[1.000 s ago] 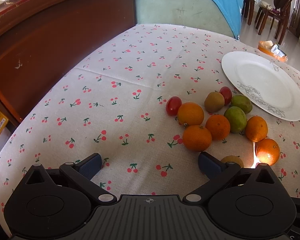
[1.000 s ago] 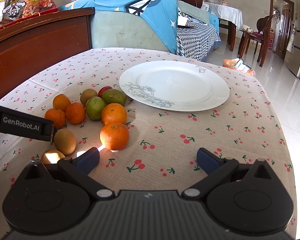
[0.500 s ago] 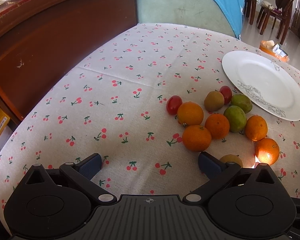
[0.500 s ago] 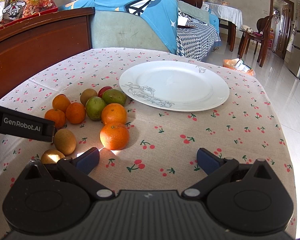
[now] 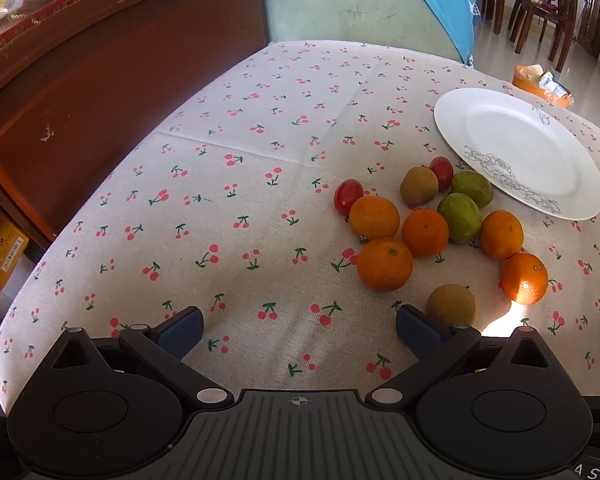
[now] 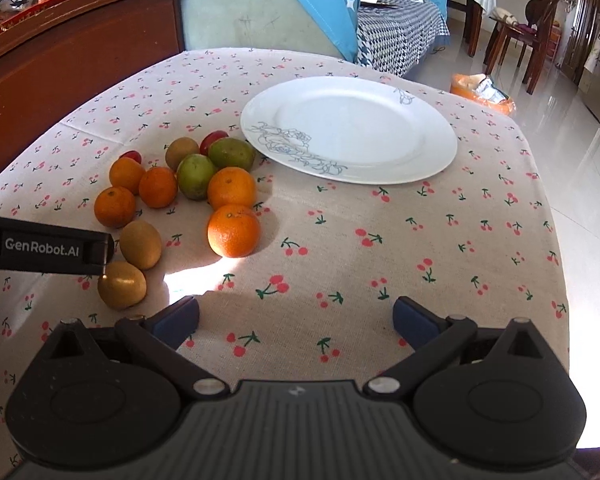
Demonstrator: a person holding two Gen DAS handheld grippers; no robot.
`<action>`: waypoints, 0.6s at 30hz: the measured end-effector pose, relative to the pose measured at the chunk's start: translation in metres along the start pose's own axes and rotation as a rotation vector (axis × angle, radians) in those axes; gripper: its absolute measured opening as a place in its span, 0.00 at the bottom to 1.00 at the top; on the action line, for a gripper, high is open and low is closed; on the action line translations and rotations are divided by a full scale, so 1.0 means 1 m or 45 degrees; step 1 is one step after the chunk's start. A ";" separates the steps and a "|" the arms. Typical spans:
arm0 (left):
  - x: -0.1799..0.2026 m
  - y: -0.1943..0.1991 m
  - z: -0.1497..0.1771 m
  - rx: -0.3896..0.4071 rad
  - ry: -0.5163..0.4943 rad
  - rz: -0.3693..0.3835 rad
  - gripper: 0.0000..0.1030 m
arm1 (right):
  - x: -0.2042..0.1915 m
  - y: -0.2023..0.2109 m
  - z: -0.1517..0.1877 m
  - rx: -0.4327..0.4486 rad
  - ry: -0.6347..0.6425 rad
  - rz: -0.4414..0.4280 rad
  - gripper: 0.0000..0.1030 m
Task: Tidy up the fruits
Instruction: 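Move both tools toward the fruit pile and open the grippers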
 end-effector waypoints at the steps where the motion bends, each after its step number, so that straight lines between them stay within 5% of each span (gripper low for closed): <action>1: 0.000 0.002 0.000 0.001 -0.005 -0.001 1.00 | 0.001 0.001 0.000 -0.003 -0.011 -0.002 0.99; 9: -0.001 0.023 -0.006 0.038 -0.026 -0.032 1.00 | 0.019 0.009 -0.009 -0.021 -0.175 0.032 0.99; 18: -0.005 0.031 -0.005 0.025 -0.002 -0.009 1.00 | 0.013 0.008 -0.015 -0.083 -0.184 0.037 0.99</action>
Point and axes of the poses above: each gripper's, at about its wrist camera, not at the fingertips, and y roughly against the way its jaws point, x to its right, z to its underside, the point moved 3 cm from there along -y, roughly the way its jaws point, and after that the axes turned 13 degrees about z, right-handed, at the moved point
